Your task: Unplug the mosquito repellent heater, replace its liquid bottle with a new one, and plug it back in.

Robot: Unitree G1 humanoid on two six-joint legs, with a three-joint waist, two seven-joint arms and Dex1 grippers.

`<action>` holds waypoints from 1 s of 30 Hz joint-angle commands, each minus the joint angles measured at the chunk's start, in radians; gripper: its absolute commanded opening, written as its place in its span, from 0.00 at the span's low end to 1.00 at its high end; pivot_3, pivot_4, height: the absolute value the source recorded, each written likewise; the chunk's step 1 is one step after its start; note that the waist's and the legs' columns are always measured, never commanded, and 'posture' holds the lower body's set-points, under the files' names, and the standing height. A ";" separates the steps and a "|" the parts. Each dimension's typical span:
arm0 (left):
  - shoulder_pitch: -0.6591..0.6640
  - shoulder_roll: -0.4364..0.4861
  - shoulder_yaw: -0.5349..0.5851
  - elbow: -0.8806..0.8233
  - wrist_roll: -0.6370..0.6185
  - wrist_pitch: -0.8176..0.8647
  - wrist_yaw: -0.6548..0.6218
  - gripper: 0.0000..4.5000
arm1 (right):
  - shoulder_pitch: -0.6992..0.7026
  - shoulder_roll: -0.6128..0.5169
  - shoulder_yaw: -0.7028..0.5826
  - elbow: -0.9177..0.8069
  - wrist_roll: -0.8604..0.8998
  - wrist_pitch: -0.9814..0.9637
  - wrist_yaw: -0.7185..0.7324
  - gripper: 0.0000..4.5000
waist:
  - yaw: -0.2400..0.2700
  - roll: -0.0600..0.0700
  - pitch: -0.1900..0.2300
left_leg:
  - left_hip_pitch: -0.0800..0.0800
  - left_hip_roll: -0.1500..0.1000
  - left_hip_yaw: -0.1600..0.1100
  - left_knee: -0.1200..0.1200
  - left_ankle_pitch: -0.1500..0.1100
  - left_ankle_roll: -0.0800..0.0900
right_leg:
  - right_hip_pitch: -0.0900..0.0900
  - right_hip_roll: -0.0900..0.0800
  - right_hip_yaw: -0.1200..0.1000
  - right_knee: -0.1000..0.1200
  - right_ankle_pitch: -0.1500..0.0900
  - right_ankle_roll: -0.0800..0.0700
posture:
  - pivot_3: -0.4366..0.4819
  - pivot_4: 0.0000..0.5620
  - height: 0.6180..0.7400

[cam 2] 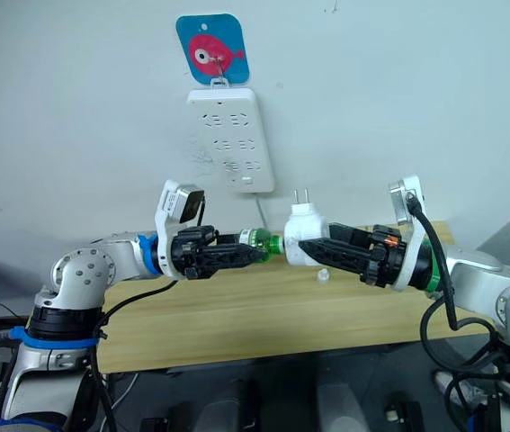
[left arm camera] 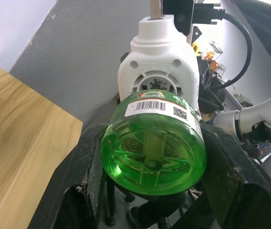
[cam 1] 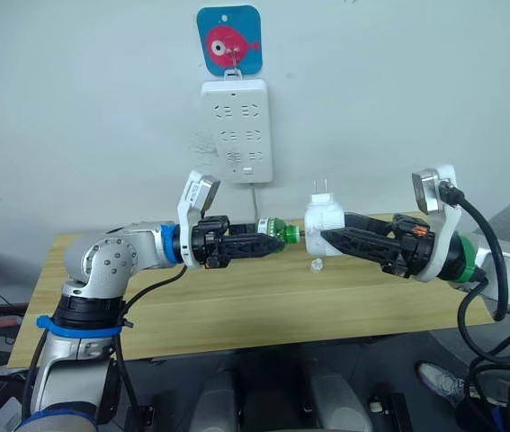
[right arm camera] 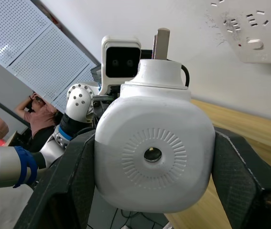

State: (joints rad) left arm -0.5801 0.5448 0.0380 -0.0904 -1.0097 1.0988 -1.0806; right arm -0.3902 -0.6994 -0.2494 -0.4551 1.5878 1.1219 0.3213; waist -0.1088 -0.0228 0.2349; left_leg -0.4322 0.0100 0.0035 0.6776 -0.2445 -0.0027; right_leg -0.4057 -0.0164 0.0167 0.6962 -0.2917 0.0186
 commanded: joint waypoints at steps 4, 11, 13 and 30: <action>-0.017 -0.031 -0.003 -0.043 -0.017 -0.016 0.010 0.53 | -0.016 -0.035 0.040 -0.042 0.029 -0.030 0.009 0.66 | 0.000 0.000 0.000 | 0.000 0.000 0.000 0.000 0.000 0.000 | 0.000 0.000 0.000 0.000 0.000 0.000 | 0.25 0.33 1.00; -0.020 -0.026 0.005 -0.049 -0.029 0.002 0.004 0.53 | -0.008 -0.054 0.063 -0.040 0.015 -0.050 0.015 0.66 | 0.001 0.000 0.000 | 0.000 0.000 0.000 0.000 0.000 0.000 | 0.000 0.000 0.000 0.000 0.000 0.000 | 0.25 0.33 1.00; -0.014 -0.023 -0.001 -0.059 -0.027 0.004 -0.003 0.53 | -0.012 -0.052 0.072 -0.043 0.023 -0.055 0.013 0.66 | 0.001 0.000 0.000 | 0.000 0.000 0.000 0.000 0.000 0.000 | 0.000 0.000 0.000 0.000 0.000 0.000 | 0.25 0.32 1.00; -0.011 -0.029 -0.016 -0.052 0.000 -0.021 -0.010 0.53 | -0.008 -0.076 0.073 -0.037 0.131 -0.094 -0.037 0.66 | 0.001 0.000 0.000 | 0.000 0.000 0.000 0.000 0.000 0.000 | 0.000 0.000 0.000 0.000 0.000 0.000 | 0.25 0.32 1.00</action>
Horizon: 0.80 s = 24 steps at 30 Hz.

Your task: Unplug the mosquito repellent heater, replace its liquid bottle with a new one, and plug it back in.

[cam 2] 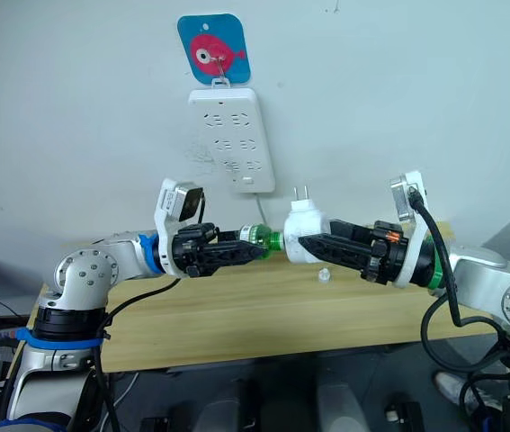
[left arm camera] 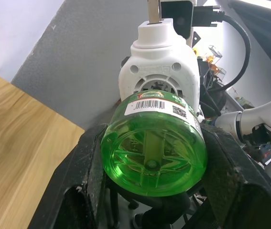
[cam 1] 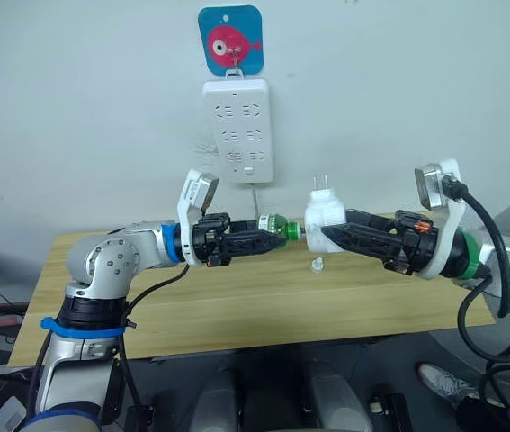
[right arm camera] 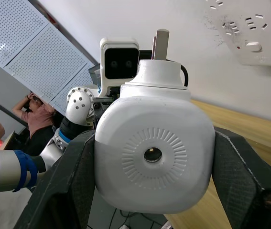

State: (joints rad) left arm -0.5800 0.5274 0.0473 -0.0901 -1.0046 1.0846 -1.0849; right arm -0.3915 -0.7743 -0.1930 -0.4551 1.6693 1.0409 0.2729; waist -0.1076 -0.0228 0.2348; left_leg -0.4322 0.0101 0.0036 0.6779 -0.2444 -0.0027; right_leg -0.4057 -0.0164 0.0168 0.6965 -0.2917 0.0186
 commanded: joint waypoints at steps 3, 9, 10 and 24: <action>-0.011 -0.013 -0.021 -0.053 -0.007 -0.009 0.000 0.53 | -0.006 -0.007 0.019 -0.034 0.040 -0.014 0.013 0.66 | 0.000 0.000 0.000 | 0.000 0.000 0.000 0.000 0.000 0.000 | 0.000 0.000 0.000 0.000 0.000 0.000 | 0.25 0.32 1.00; -0.021 -0.035 0.013 -0.048 -0.065 0.036 0.037 0.53 | -0.010 -0.024 0.047 -0.073 -0.074 -0.007 0.072 0.66 | 0.001 0.000 0.000 | 0.000 0.000 0.000 0.000 0.000 0.000 | 0.000 0.000 0.000 0.000 0.000 0.000 | 0.25 0.32 1.00; -0.023 -0.033 0.019 -0.046 -0.076 0.050 0.039 0.53 | -0.007 -0.032 0.055 -0.088 -0.110 -0.008 0.097 0.66 | 0.002 0.000 0.000 | 0.000 0.000 0.000 0.000 0.000 0.000 | 0.000 0.000 0.000 0.000 0.000 0.000 | 0.25 0.32 1.00; 0.005 -0.012 -0.002 -0.072 -0.066 0.072 0.016 0.53 | -0.011 0.012 0.040 -0.082 -0.110 -0.041 0.099 0.66 | 0.002 0.000 0.000 | 0.000 0.000 0.000 0.000 0.000 0.000 | 0.000 0.000 0.000 0.000 0.000 0.000 | 0.25 0.33 1.00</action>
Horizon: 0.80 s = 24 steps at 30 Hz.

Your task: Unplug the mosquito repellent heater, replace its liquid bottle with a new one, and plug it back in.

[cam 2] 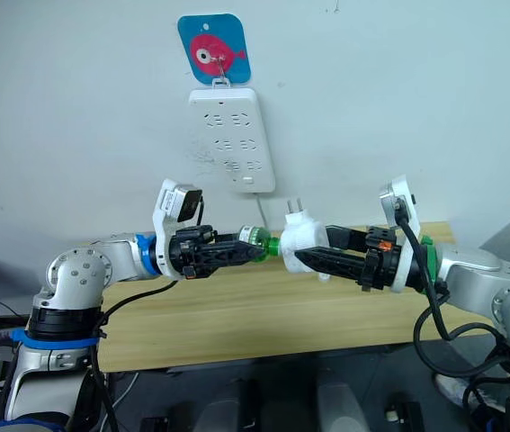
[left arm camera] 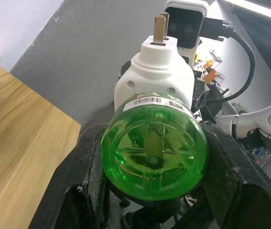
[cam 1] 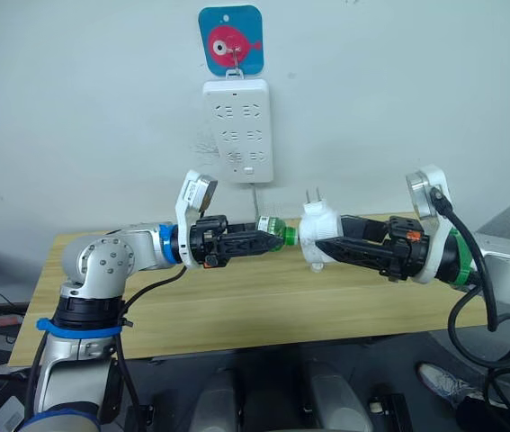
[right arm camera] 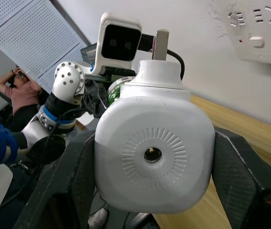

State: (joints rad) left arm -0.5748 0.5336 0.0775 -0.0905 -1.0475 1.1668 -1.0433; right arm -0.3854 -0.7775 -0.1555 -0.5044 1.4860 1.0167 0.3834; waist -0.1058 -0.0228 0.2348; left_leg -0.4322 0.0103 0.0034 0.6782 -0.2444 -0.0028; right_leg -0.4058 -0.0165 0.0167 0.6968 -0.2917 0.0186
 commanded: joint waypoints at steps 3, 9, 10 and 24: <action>0.005 -0.016 -0.037 -0.079 -0.017 -0.017 -0.028 0.52 | -0.013 0.014 0.001 -0.032 0.118 -0.015 -0.034 0.66 | 0.000 0.000 0.000 | 0.000 0.000 0.000 0.000 0.000 0.000 | 0.000 0.000 0.000 0.000 0.000 0.000 | 0.25 0.33 1.00; 0.009 -0.019 -0.030 -0.079 -0.019 -0.023 -0.021 0.52 | 0.000 0.001 -0.015 -0.007 0.188 -0.019 -0.077 0.66 | 0.000 0.000 0.000 | 0.000 0.000 0.000 0.000 0.000 0.000 | 0.000 0.000 0.000 0.000 0.000 0.000 | 0.25 0.33 1.00; 0.009 -0.025 -0.024 -0.077 -0.028 -0.017 -0.015 0.52 | 0.001 0.000 -0.015 -0.004 0.194 -0.019 -0.082 0.66 | 0.000 0.000 0.000 | 0.000 0.000 0.000 0.000 0.000 0.000 | 0.000 0.000 0.000 0.000 0.000 0.000 | 0.25 0.33 1.00; 0.014 -0.045 0.033 -0.066 -0.101 0.059 0.034 0.52 | 0.042 -0.028 -0.043 0.019 0.265 -0.026 -0.092 0.66 | 0.000 0.000 0.000 | 0.000 0.000 0.000 0.000 0.000 0.000 | 0.000 0.000 0.000 0.000 0.000 0.000 | 0.26 0.33 1.00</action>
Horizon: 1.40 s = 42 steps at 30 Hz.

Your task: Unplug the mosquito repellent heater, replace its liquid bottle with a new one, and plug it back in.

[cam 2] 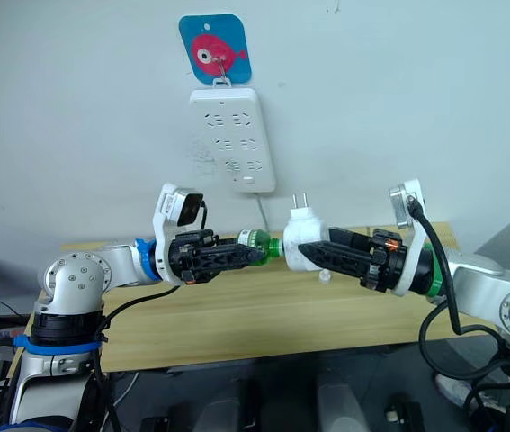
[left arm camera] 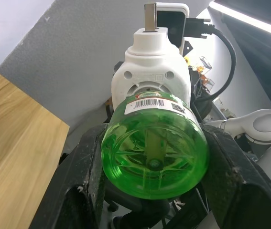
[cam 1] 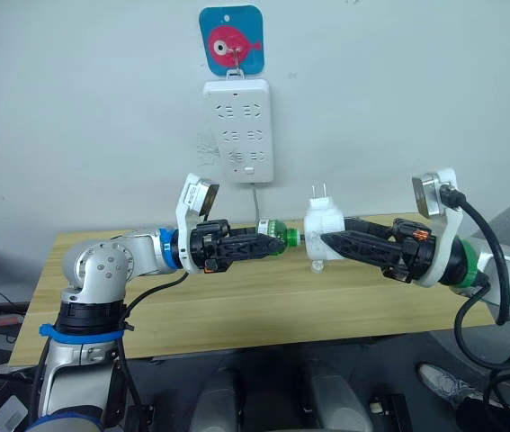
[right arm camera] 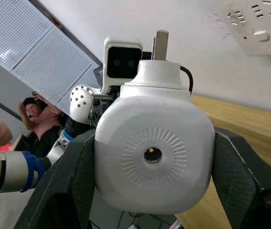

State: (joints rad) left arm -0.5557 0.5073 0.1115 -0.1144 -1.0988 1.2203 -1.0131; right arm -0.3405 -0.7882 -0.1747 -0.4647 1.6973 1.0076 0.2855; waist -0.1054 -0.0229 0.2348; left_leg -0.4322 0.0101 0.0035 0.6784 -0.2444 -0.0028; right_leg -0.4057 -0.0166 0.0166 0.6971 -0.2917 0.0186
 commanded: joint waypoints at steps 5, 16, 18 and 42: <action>-0.011 -0.050 0.026 -0.031 -0.105 0.033 0.045 0.52 | 0.012 -0.020 -0.019 -0.034 0.086 -0.034 -0.019 0.66 | 0.001 0.000 0.000 | 0.000 0.000 0.000 0.000 0.000 0.000 | 0.000 0.000 0.000 0.000 0.000 0.000 | 0.26 0.33 1.00; -0.007 -0.030 0.037 -0.030 -0.137 0.057 0.060 0.52 | 0.022 -0.025 -0.014 -0.019 0.093 -0.056 -0.036 0.66 | 0.001 0.000 0.000 | 0.000 0.000 0.000 0.000 0.000 0.000 | 0.000 0.000 0.000 0.000 0.000 0.000 | 0.26 0.32 1.00; -0.006 -0.030 0.033 -0.031 -0.129 0.049 0.062 0.52 | 0.023 -0.026 -0.015 -0.019 0.092 -0.056 -0.036 0.66 | 0.002 0.000 0.000 | 0.000 0.000 0.000 0.000 0.000 0.000 | 0.000 0.000 0.000 0.000 0.000 0.000 | 0.26 0.32 1.00; 0.012 -0.067 -0.082 -0.076 -0.024 -0.080 0.028 0.52 | -0.045 -0.074 0.109 -0.044 0.137 -0.033 -0.179 1.00 | 0.011 0.000 0.000 | 0.000 0.000 0.000 0.001 0.000 0.000 | 0.000 0.000 0.000 0.000 0.000 0.000 | 0.25 0.31 1.00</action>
State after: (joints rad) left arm -0.5358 0.4355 0.0153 -0.1591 -1.1115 1.1549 -0.9735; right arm -0.3759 -0.8424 -0.0483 -0.4952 1.8054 0.9775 0.1166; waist -0.0943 -0.0229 0.2343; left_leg -0.4325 0.0099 0.0037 0.6796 -0.2443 -0.0029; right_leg -0.4056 -0.0168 0.0168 0.6973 -0.2917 0.0186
